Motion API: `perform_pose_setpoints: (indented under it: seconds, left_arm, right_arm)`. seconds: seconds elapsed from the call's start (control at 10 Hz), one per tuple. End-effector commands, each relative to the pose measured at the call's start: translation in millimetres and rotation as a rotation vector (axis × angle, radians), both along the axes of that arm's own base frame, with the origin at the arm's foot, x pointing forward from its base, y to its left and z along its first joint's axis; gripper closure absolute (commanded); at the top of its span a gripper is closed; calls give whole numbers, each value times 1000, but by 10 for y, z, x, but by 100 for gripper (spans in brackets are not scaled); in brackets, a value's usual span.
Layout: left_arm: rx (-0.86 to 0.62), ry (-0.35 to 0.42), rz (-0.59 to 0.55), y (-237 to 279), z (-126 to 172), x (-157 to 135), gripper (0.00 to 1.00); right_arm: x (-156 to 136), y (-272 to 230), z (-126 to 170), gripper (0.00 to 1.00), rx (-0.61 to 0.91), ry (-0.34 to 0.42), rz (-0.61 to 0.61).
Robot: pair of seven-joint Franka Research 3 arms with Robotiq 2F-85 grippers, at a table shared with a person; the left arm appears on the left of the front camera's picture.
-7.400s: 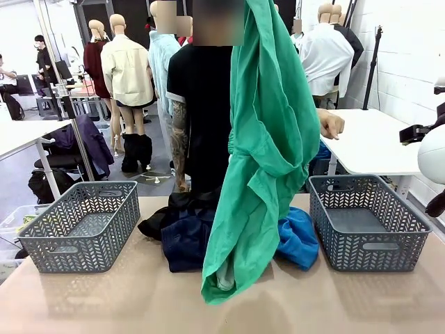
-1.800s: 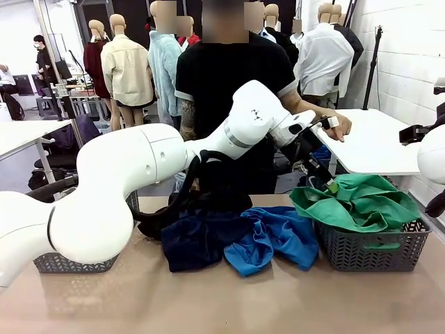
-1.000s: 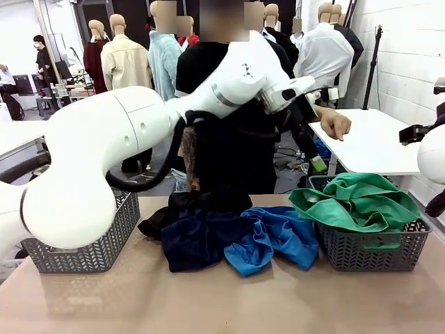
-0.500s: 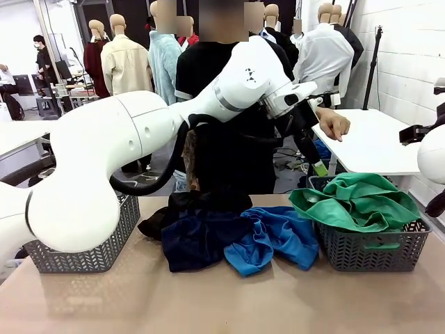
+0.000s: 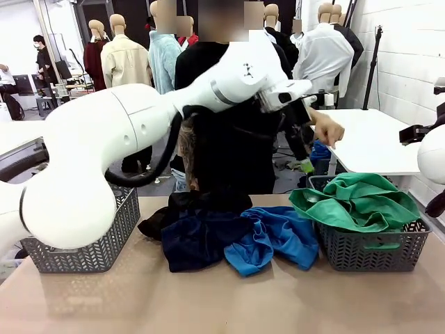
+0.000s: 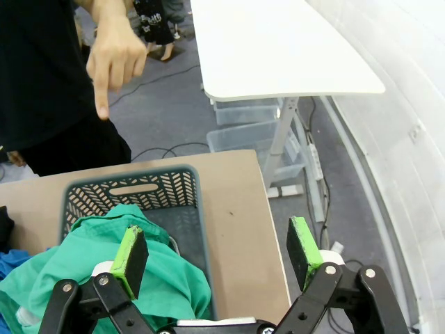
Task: Sort the tops and bottoms.
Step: Lift clothes from the center of the table with your right hand.
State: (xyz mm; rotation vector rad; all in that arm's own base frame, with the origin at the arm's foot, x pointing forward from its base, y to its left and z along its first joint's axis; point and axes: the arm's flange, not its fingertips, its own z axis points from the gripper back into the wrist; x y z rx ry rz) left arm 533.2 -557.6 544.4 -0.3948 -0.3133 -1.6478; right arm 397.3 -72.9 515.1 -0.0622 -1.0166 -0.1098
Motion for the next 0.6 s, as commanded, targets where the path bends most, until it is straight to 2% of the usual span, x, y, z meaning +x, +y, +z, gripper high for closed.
perform_pose_setpoints:
  seconds: [0.0,0.2,0.3,0.4,0.5]
  left_arm:
    - [108,-145,185,1207,-140,-559,17]
    - [259,-190,317,1845,-133,-817,17]
    - [282,-140,325,2184,-177,-838,17]
    - [364,-122,364,2533,-290,-880,17]
    - [411,-145,451,2831,-385,-957,17]
  right_arm:
    - [3,-4,-7,0,1,7,1]
    - [3,-4,-7,0,1,7,1]
    - [3,-4,-7,0,1,7,1]
    - [3,-4,-7,0,1,7,1]
    - [3,-4,-7,0,1,7,1]
